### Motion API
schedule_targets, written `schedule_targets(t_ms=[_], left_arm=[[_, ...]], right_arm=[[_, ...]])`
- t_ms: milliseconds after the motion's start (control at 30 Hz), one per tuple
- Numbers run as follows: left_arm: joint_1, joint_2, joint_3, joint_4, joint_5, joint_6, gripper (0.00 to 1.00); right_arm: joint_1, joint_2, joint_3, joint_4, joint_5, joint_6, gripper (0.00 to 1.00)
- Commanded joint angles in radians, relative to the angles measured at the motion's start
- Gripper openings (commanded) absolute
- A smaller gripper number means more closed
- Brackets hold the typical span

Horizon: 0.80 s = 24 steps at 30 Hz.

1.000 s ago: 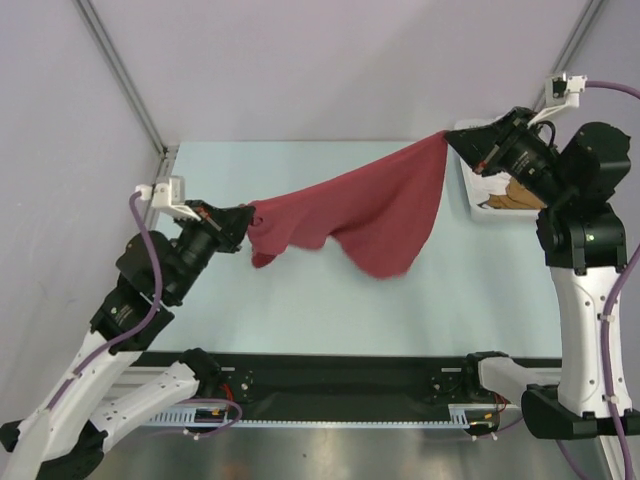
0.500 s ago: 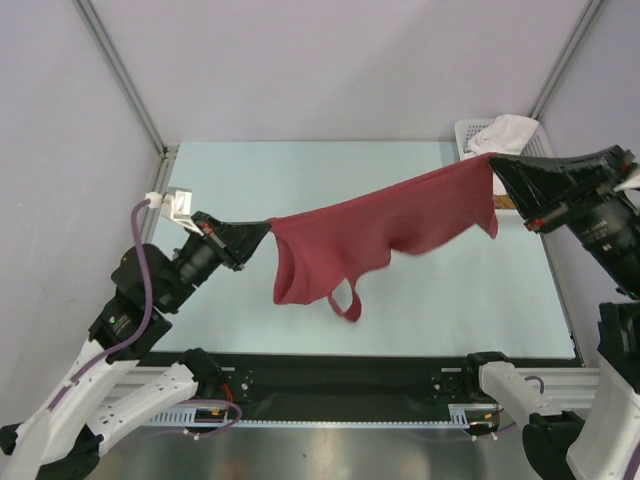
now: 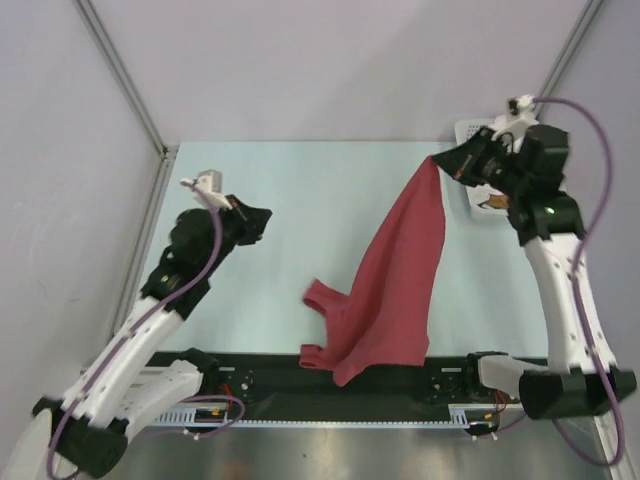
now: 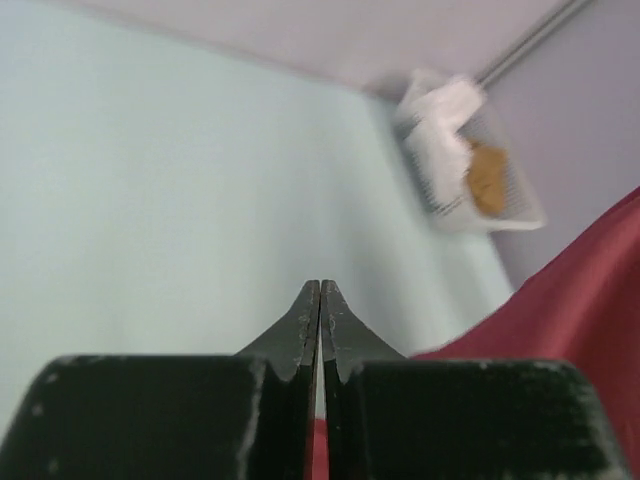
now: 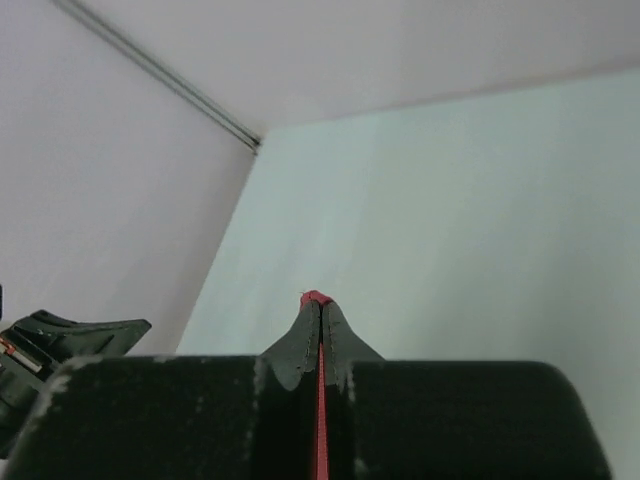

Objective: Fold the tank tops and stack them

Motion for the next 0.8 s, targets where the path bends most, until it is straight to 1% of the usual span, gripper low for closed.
schedule_targets(t_ms=[0, 33, 67, 133, 167, 200, 267, 300, 333, 367, 400, 500, 567, 600, 633, 700, 733, 767], left_arm=[[0.084, 0.152, -0.118, 0.162, 0.179, -0.032, 0.04], [0.093, 0.193, -0.121, 0.188, 0.188, -0.026, 0.03], [0.095, 0.289, -0.110, 0.213, 0.208, -0.021, 0.04], [0.095, 0.383, -0.051, 0.243, 0.253, 0.002, 0.10], [0.095, 0.484, -0.026, 0.254, 0.318, 0.012, 0.15], [0.090, 0.524, 0.017, 0.257, 0.348, 0.026, 0.24], [0.078, 0.601, 0.049, 0.270, 0.403, 0.037, 0.32], [0.051, 0.659, 0.066, 0.268, 0.418, 0.057, 0.44], [0.034, 0.681, 0.100, 0.264, 0.414, 0.069, 0.50], [0.014, 0.701, 0.118, 0.250, 0.409, 0.080, 0.57], [-0.020, 0.741, 0.135, 0.244, 0.403, 0.100, 0.60], [-0.061, 0.810, 0.210, 0.224, 0.399, 0.106, 0.64], [-0.074, 0.833, 0.224, 0.179, 0.394, 0.101, 0.64], [-0.087, 0.836, 0.227, 0.169, 0.389, 0.101, 0.64], [-0.094, 0.836, 0.221, 0.146, 0.376, 0.103, 0.64], [-0.121, 0.821, 0.208, 0.104, 0.344, 0.109, 0.65], [-0.132, 0.795, 0.186, 0.051, 0.289, 0.109, 0.65], [-0.140, 0.775, 0.171, 0.031, 0.267, 0.109, 0.65]], right_arm=[[-0.019, 0.071, -0.186, 0.169, 0.039, 0.067, 0.00], [-0.025, 0.132, -0.213, 0.214, 0.039, 0.069, 0.00], [-0.030, 0.163, -0.228, 0.226, 0.039, 0.065, 0.00], [-0.039, 0.231, -0.250, 0.241, 0.040, 0.054, 0.00], [-0.048, 0.281, -0.253, 0.241, 0.039, 0.049, 0.00], [-0.048, 0.294, -0.271, 0.249, 0.034, 0.049, 0.00], [-0.085, 0.303, -0.293, 0.261, 0.051, 0.048, 0.00], [-0.088, 0.300, -0.300, 0.243, 0.068, 0.038, 0.00], [-0.093, 0.292, -0.306, 0.226, 0.103, 0.029, 0.00], [-0.105, 0.276, -0.308, 0.206, 0.120, 0.023, 0.00], [-0.113, 0.259, -0.313, 0.177, 0.132, 0.012, 0.00], [-0.158, 0.151, -0.363, 0.146, 0.143, 0.009, 0.00], [-0.174, 0.086, -0.377, 0.118, 0.163, -0.001, 0.00], [-0.183, 0.031, -0.373, 0.076, 0.180, -0.012, 0.00], [-0.183, 0.004, -0.365, 0.051, 0.218, -0.033, 0.00], [-0.186, -0.022, -0.336, -0.007, 0.236, -0.051, 0.00], [-0.189, -0.036, -0.327, -0.023, 0.239, -0.066, 0.00], [-0.189, -0.034, -0.320, -0.033, 0.240, -0.067, 0.00]])
